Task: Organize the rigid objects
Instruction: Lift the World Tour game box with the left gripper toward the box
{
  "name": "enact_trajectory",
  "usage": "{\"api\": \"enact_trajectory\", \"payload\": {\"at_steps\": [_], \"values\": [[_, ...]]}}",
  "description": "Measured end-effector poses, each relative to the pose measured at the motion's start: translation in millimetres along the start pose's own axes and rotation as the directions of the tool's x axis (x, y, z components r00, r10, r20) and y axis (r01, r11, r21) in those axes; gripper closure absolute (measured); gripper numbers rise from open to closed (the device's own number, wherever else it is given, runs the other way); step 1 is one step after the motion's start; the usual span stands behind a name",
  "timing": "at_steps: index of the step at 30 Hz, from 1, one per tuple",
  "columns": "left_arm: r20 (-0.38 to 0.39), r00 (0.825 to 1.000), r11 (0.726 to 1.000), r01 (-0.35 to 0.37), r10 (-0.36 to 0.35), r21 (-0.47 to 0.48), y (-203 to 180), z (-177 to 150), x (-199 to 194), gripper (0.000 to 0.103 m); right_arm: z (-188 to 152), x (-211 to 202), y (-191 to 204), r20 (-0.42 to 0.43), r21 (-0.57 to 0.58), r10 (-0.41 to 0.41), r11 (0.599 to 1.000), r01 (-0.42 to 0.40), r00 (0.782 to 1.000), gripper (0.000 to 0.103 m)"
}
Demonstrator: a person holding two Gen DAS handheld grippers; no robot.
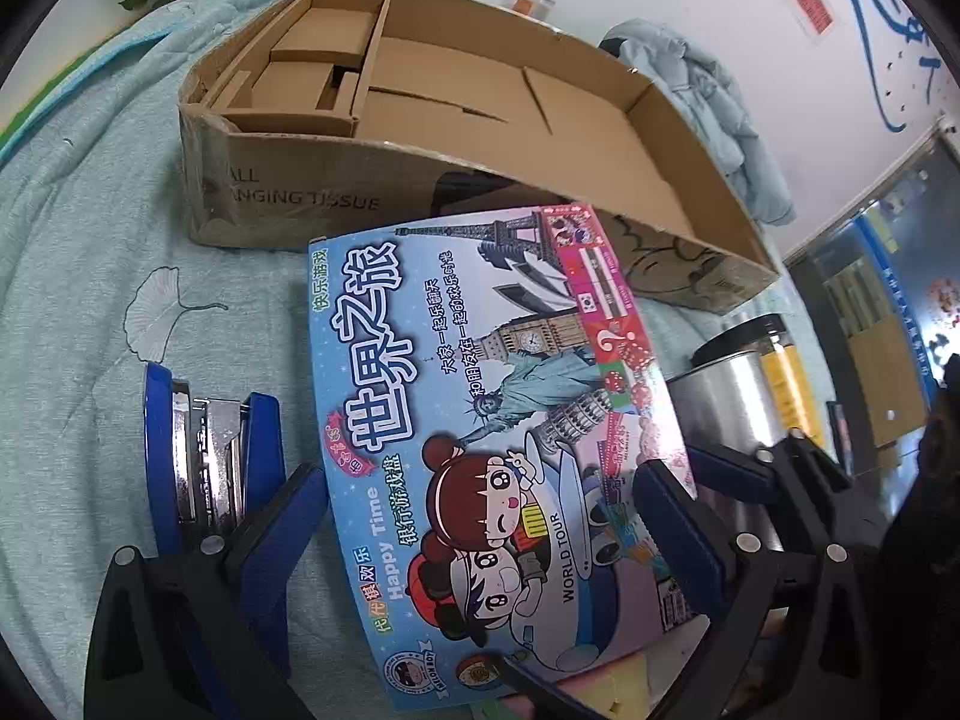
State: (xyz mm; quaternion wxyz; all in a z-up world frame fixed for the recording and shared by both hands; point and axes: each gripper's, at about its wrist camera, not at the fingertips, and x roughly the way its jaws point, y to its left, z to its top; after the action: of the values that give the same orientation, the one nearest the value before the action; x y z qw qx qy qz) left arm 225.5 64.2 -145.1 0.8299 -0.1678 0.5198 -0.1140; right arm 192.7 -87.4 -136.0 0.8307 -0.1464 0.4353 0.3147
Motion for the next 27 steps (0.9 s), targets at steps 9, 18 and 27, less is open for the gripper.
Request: {"api": "enact_trajectory", "payload": {"at_steps": [9,18,27], "values": [[0.052,0.998,0.999,0.046,-0.045,-0.025,11,-6,-14,0.012,-3,2,0,0.009,0.009,-0.038,0.999,0.038,0.999,0.001],[0.137,0.989,0.997,0.069,-0.064,-0.034,17,-13,-43,0.027,2,0,-7,0.041,0.066,-0.043,0.997,0.041,0.998,0.003],[0.263,0.965,0.997,-0.032,0.013,0.066,-21,-17,-84,0.031,8,-29,-12,0.187,0.112,-0.088,0.991,0.068,0.978,0.01]]}}
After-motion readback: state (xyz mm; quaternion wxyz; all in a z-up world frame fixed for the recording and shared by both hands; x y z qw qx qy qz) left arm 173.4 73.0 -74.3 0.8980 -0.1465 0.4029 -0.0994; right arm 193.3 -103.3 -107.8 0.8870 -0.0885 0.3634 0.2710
